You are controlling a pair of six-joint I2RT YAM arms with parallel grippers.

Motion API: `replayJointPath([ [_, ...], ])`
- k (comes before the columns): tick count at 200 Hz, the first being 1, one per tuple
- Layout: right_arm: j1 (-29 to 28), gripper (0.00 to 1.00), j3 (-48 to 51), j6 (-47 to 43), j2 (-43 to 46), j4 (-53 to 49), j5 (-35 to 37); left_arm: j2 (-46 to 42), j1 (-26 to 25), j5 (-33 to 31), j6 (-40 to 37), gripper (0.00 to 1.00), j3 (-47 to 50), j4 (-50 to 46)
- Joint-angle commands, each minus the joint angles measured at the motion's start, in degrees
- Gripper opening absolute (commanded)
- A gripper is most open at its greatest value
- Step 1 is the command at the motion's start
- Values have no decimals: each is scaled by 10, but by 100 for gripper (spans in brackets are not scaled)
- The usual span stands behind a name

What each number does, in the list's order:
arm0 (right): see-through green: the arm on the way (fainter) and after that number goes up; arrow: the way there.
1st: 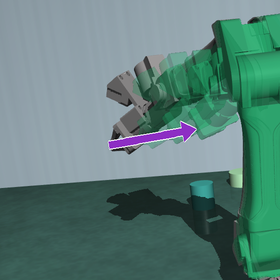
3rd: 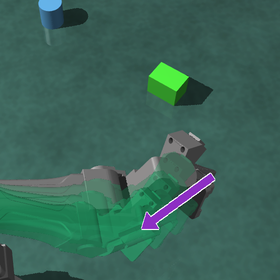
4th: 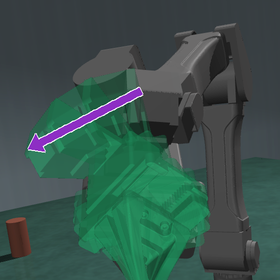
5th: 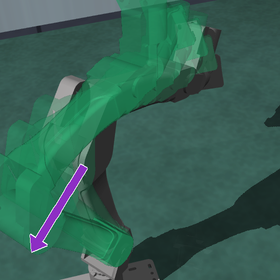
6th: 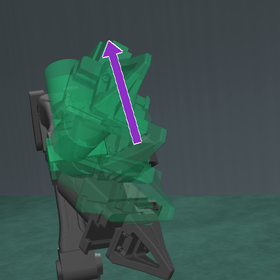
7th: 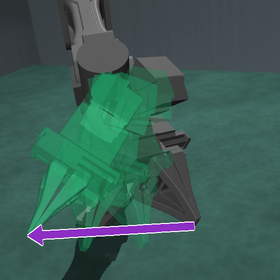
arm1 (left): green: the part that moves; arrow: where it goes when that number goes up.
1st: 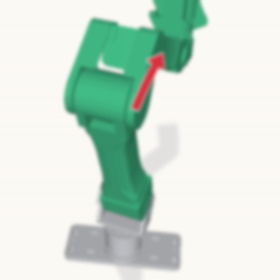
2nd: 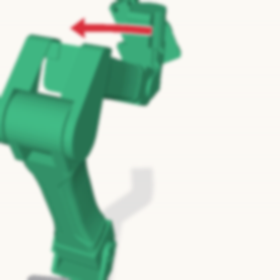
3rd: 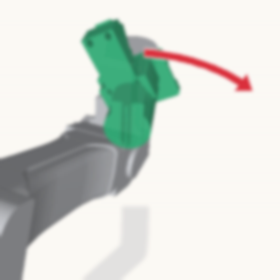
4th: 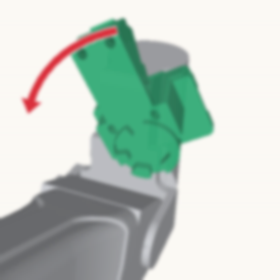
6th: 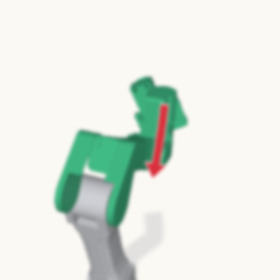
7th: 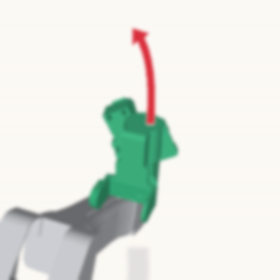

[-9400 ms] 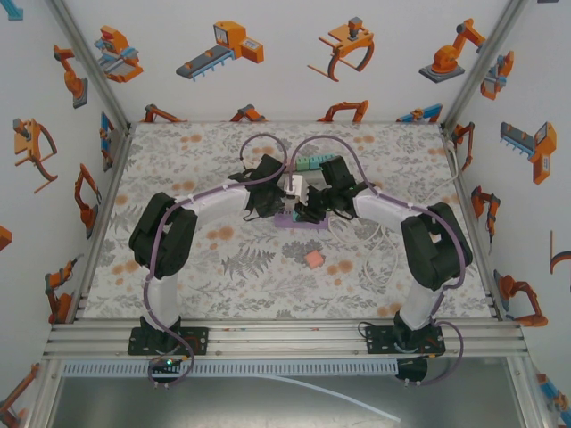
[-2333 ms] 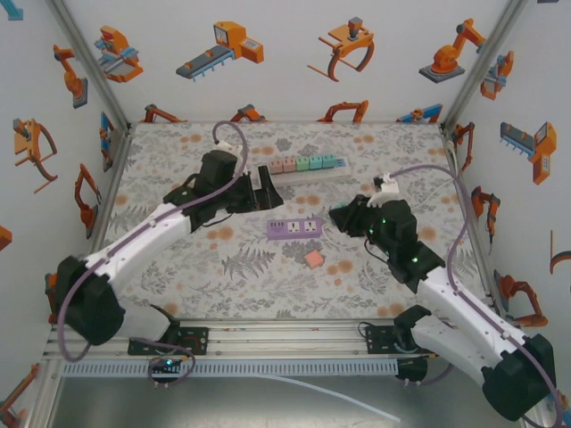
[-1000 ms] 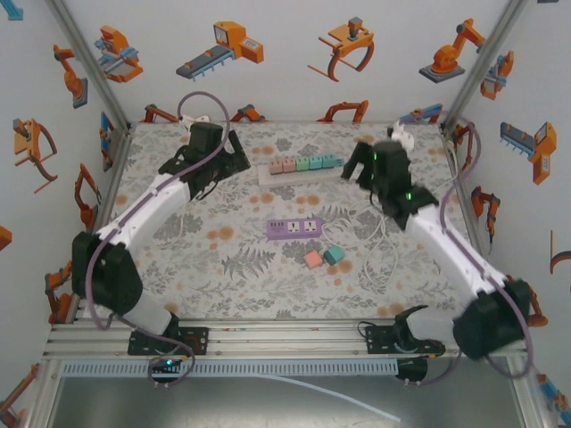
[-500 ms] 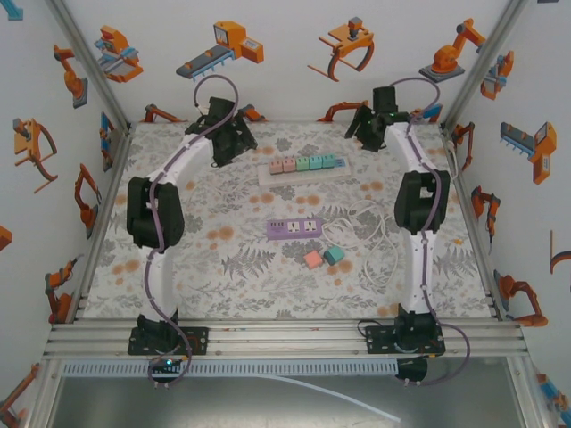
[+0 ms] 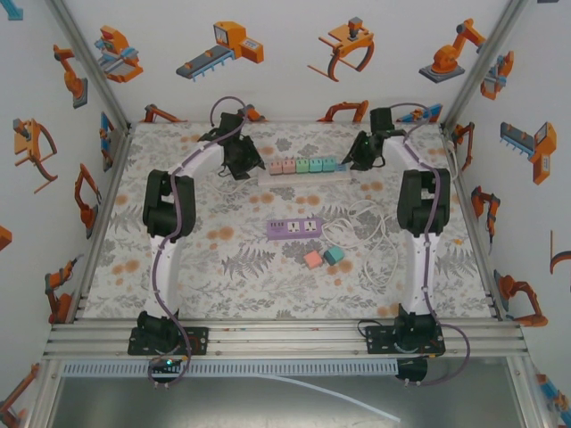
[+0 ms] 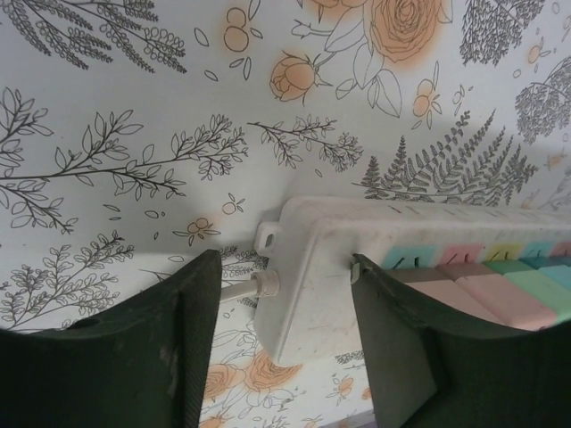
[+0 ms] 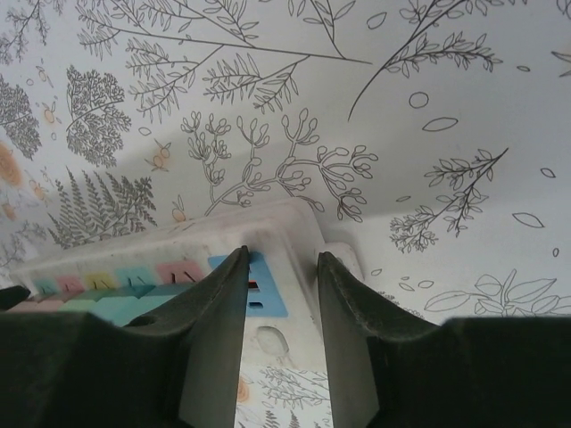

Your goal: Pull the plug off the socket

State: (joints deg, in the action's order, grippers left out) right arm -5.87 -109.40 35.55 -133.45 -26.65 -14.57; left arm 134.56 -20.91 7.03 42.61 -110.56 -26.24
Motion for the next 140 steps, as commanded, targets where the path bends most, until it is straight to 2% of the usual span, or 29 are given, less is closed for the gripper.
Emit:
replayJointPath([
  [1,-12,36,37,-17,12,-15,-13,2,-5,-2,-3,50,28,-23],
  [31,-32,36,78,-36,34,-12,-9,-25,-10,5,-26,42,77,-22],
  [78,-61,36,245,17,126,68,-9,-116,-20,0,-34,41,227,16],
  [99,-62,36,321,28,177,106,6,-152,-19,-21,-47,43,265,18],
  [125,-62,40,300,-15,191,82,24,-172,-19,-8,-68,46,265,18],
  [140,-62,48,274,-31,207,68,26,-185,-17,-22,-74,46,251,3],
])
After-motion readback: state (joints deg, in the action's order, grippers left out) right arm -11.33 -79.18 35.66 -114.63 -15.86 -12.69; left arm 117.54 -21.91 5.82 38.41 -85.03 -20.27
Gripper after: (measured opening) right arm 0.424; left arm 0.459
